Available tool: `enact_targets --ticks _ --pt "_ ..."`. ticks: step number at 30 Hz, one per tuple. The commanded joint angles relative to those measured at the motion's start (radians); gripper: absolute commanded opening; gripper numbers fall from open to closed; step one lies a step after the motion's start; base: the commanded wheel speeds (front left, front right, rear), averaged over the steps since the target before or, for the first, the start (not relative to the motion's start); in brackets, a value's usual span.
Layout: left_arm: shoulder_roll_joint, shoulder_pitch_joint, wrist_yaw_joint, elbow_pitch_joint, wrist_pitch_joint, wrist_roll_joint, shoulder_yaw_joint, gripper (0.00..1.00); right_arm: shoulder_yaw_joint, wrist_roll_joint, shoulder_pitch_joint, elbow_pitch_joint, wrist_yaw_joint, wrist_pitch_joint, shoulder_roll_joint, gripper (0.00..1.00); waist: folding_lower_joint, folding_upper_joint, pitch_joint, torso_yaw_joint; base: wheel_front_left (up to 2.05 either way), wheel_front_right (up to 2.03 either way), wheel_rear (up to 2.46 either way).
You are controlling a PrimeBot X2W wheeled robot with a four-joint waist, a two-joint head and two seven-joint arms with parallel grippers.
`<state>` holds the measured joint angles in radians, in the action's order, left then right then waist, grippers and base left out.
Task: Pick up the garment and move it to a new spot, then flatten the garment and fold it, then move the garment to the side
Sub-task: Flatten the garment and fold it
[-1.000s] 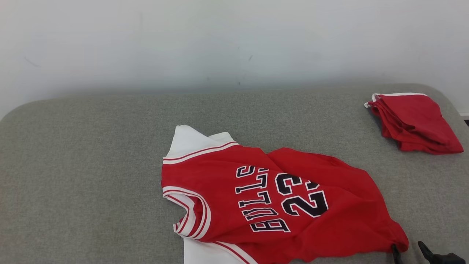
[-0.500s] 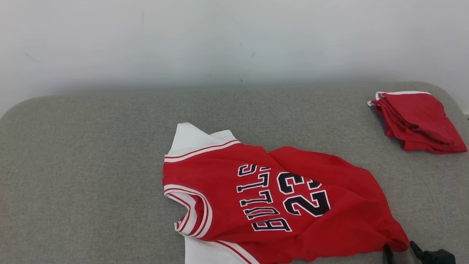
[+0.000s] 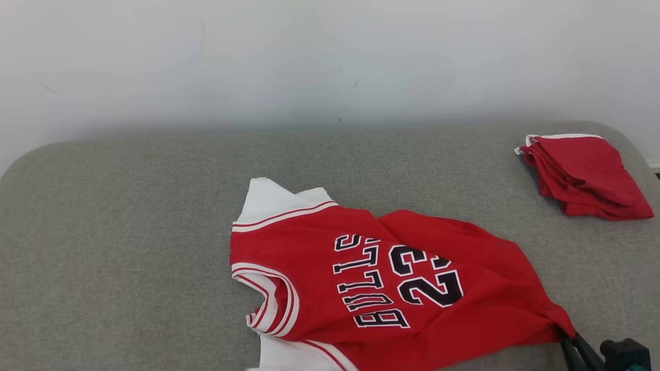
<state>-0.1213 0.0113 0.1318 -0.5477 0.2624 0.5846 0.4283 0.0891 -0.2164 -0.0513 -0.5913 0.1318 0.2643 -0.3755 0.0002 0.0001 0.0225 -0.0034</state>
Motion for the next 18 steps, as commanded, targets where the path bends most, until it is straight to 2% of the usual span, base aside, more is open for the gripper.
enact_targets --ticks 1,5,10,12,14,18 --pt "-0.01 0.03 -0.002 0.043 0.002 0.015 -0.048 0.0 0.01 -0.026 0.031 0.031 -0.003 0.001 -0.007 0.0 -0.0002 -0.0001 -0.005 0.0 0.0 0.0 0.0" --pt "-0.026 0.08 -0.002 0.179 0.001 0.019 -0.152 0.0 0.067 -0.104 0.081 0.126 -0.003 -0.007 -0.042 0.0 -0.0002 -0.0001 -0.007 -0.003 0.0 0.0 0.0" --pt "-0.057 0.102 -0.002 0.306 0.002 0.008 -0.23 0.0 0.12 -0.199 0.113 0.264 -0.003 -0.064 -0.099 0.0 -0.0002 -0.0001 -0.009 -0.006 0.0 0.0 0.0" --pt "-0.08 0.08 -0.002 0.343 0.001 0.004 -0.242 0.0 0.134 -0.218 0.104 0.321 -0.003 -0.094 -0.121 0.0 -0.0002 -0.0001 -0.009 -0.005 0.0 0.0 0.0" --pt "-0.111 0.034 -0.002 0.376 -0.002 -0.003 -0.24 0.0 0.143 -0.256 0.093 0.381 -0.003 -0.137 -0.115 0.0 -0.0002 -0.0001 -0.008 -0.002 0.0 0.0 0.0" --pt "-0.185 -0.095 -0.002 0.447 -0.07 0.0 -0.24 0.0 0.186 -0.351 0.034 0.487 -0.003 -0.226 -0.149 0.0 -0.0002 -0.0001 0.009 0.009 0.0 0.0 0.0"
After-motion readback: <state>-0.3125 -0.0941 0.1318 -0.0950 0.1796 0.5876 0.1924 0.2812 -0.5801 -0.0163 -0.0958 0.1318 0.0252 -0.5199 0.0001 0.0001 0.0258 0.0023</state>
